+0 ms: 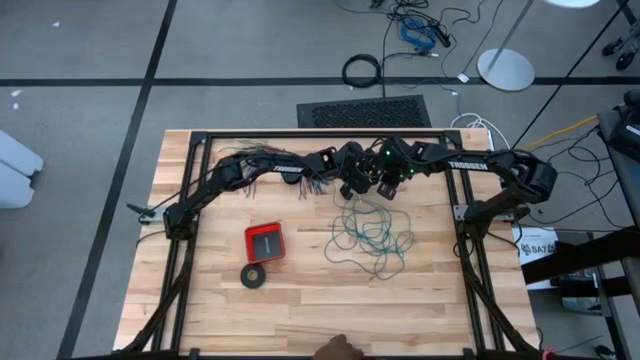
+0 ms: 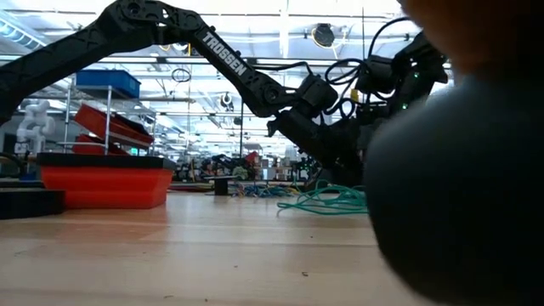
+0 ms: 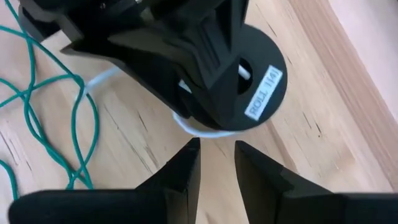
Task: Coil cords
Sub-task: Coil the white wire onto the spool, then coil the green wire onto the spool
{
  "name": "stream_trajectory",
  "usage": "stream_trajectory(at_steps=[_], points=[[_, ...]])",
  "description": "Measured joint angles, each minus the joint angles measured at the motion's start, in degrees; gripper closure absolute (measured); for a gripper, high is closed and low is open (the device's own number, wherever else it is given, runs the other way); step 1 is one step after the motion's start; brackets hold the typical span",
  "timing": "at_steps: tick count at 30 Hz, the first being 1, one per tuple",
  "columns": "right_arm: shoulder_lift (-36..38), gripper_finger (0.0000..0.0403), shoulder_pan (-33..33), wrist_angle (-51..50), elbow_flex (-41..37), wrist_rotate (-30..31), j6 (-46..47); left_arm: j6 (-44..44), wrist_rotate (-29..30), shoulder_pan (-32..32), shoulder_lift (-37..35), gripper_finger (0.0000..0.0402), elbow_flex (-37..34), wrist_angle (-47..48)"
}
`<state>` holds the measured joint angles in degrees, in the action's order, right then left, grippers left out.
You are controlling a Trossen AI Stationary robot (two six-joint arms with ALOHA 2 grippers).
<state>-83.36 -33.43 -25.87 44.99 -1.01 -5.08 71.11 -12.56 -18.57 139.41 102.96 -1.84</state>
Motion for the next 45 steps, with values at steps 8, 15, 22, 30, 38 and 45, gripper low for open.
stream_trajectory(at_steps=[8,15,22,30,38,45], points=[[2.14,0.0316,-0.66,-3.94,0.0,2.33,-1.54,-0.3,2.33,0.86,-2.41,0.0244,0.02,-0.27],[6.01,0.0316,-0.72,-5.74,0.0,2.45,-2.27,-3.17,3.93,1.09,-6.32,0.0243,0.14,8.63],[6.9,0.0316,-0.72,-5.57,0.0,2.44,-1.79,-3.36,12.24,1.73,-7.63,0.0243,0.13,17.66],[6.9,0.0316,2.06,-5.53,0.0,2.38,1.22,-10.21,18.54,5.91,-11.76,0.0243,0.13,21.57],[6.96,0.0316,9.07,-7.57,0.0,2.41,3.36,-23.69,15.59,11.83,-18.51,0.0243,0.17,30.98],[6.94,0.0316,16.42,-9.28,-0.86,2.45,9.24,-35.52,17.24,18.1,-22.23,0.0244,0.2,42.75]])
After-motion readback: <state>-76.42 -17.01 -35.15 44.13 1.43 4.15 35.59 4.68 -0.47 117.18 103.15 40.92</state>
